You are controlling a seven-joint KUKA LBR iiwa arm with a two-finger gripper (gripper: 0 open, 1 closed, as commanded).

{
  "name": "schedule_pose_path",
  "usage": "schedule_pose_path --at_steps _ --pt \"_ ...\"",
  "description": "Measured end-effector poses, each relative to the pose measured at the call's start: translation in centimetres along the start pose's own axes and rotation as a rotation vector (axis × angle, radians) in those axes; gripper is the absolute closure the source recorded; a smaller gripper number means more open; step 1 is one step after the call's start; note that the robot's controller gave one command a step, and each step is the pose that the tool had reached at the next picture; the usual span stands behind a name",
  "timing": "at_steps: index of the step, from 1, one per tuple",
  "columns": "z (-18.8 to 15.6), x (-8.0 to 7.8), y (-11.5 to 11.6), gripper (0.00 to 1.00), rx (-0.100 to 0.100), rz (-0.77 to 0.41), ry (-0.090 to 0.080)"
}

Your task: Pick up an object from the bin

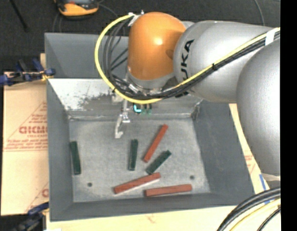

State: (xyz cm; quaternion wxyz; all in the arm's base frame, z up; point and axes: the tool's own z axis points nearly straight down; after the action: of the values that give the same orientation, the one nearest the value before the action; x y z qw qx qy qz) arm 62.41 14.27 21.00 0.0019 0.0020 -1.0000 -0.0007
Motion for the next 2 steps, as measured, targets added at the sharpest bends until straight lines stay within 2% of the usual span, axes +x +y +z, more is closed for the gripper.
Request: schedule_pose_path --at_steps 1,2 --pt "-0.5 -0.2 -0.1 0.0 -0.001 0.003 -0.008" --pt "3.2 -0.5 -2.4 0.0 0.002 -0.133 -0.011"
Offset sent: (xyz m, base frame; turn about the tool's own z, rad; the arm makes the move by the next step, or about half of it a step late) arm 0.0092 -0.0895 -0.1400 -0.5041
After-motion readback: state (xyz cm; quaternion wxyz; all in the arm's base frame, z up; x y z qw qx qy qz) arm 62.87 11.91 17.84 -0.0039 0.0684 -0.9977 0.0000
